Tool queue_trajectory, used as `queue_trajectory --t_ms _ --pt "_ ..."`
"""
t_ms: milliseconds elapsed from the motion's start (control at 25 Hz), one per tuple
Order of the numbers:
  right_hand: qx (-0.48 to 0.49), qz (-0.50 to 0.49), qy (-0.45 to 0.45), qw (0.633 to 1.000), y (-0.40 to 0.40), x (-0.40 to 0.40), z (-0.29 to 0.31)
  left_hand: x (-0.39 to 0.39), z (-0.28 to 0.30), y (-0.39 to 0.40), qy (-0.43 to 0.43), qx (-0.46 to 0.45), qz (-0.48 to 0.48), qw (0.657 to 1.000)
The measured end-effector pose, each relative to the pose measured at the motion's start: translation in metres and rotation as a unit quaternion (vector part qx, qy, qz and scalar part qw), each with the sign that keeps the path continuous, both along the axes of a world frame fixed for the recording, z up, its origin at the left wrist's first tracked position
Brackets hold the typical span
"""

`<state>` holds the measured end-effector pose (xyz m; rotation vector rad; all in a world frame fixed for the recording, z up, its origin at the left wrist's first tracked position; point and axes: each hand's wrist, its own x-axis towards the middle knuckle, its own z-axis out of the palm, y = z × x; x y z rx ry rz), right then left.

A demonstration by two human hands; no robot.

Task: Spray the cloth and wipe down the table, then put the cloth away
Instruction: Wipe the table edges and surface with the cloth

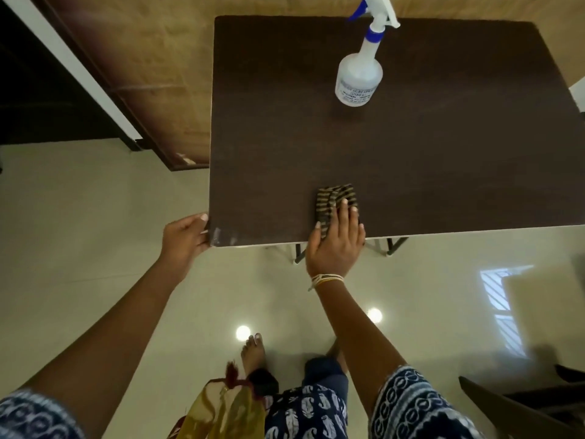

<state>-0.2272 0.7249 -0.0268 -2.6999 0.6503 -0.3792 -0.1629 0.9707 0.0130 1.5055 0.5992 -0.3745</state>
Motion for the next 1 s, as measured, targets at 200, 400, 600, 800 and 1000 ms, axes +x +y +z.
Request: queue_trajectory --t_ms 200,400,600,800,1000 --pt "-0.01 0.101 0.025 0.995 0.088 0.005 0.001 0.008 -0.014 0.015 0.083 -0.077 0.014 0.993" --pt "-0.086 0.288 0.008 0.954 0.023 -0.006 -0.007 0.003 -0.013 0.014 0.109 -0.107 0.018 0.988" --pt "-0.041 0.028 0.023 0.999 -0.047 -0.024 0.003 -0.002 -0.012 0.01 0.096 -0.112 0.042 0.988" --pt "0.003 0.026 0.002 1.0 0.075 -0.006 0.002 0.002 -0.005 0.007 0.104 -0.098 0.048 0.989" --pt "-0.077 0.258 0.025 0.963 0.164 -0.001 0.001 0.0 -0.004 0.014 0.137 -0.149 0.055 0.978"
